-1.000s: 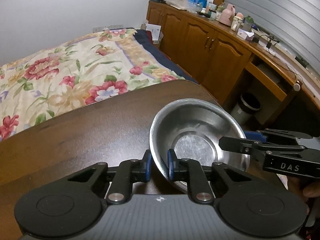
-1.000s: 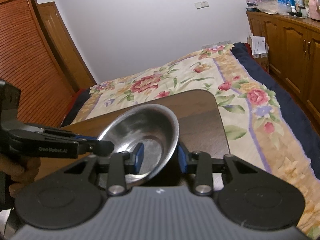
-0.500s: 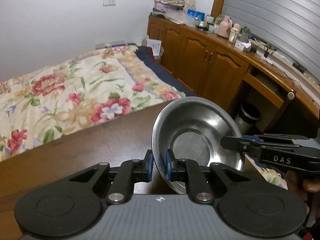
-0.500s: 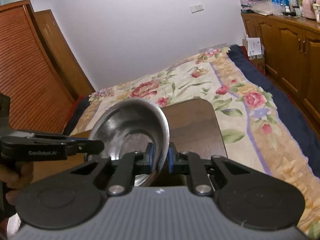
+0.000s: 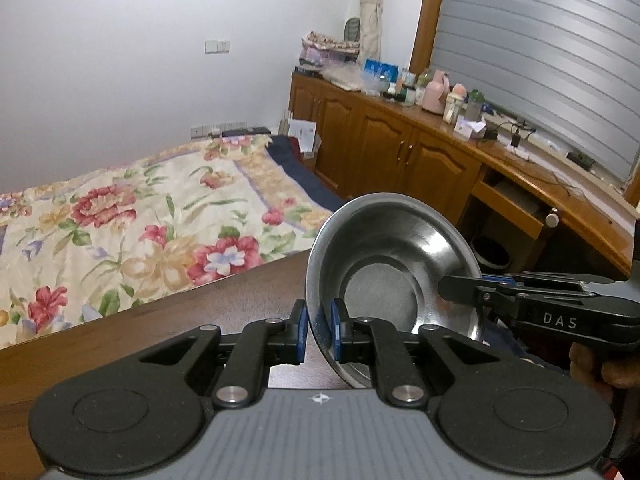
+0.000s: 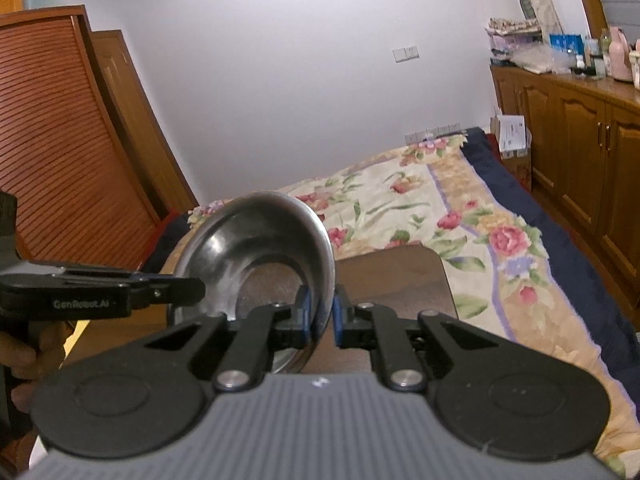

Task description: Organize plates and bowls

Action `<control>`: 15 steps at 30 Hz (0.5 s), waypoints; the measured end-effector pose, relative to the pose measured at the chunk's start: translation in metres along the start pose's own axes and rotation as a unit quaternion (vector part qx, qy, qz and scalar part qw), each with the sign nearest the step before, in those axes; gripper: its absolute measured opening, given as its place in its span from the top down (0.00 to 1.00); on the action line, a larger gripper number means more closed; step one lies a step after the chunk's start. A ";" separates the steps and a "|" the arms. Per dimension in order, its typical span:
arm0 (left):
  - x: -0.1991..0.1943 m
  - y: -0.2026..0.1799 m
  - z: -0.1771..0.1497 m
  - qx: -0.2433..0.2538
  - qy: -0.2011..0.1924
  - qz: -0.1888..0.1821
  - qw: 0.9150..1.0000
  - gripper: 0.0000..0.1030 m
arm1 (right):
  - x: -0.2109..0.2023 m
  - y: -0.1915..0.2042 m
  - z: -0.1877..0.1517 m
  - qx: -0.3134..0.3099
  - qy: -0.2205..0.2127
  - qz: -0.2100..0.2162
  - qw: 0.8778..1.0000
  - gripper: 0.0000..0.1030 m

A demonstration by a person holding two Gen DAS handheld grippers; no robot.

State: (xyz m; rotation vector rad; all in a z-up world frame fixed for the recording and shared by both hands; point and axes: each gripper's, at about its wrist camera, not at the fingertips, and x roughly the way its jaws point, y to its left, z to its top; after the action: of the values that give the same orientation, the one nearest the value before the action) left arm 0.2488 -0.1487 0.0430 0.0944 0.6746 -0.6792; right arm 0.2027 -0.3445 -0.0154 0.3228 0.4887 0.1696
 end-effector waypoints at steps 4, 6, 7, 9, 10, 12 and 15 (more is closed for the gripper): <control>-0.019 -0.003 -0.004 0.003 -0.013 -0.003 1.000 0.87 | -0.011 0.008 0.001 -0.005 -0.009 0.000 1.000 0.88; -0.028 -0.004 -0.006 0.004 -0.019 -0.005 1.000 0.87 | -0.018 0.013 0.001 -0.007 -0.013 0.000 1.000 0.88; -0.032 -0.005 -0.007 0.004 -0.022 -0.006 1.000 0.87 | -0.020 0.015 0.001 -0.008 -0.015 0.000 1.000 0.88; -0.042 -0.006 -0.011 0.004 -0.028 -0.008 1.000 0.87 | -0.027 0.019 0.000 -0.010 -0.019 0.000 1.000 0.88; -0.046 -0.007 -0.012 0.005 -0.031 -0.008 0.999 0.87 | -0.030 0.021 0.000 -0.012 -0.020 -0.001 1.000 0.88; -0.056 -0.008 -0.017 0.005 -0.036 -0.010 0.999 0.87 | -0.036 0.026 -0.002 -0.018 -0.024 -0.002 1.000 0.88; -0.067 -0.010 -0.025 0.004 -0.041 -0.012 0.999 0.87 | -0.042 0.032 -0.004 -0.022 -0.027 -0.003 0.999 0.88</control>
State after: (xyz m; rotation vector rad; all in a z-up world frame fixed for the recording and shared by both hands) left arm 0.1903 -0.1125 0.0659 0.0660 0.5948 -0.7062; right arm 0.1617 -0.3236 0.0100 0.2824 0.4323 0.1650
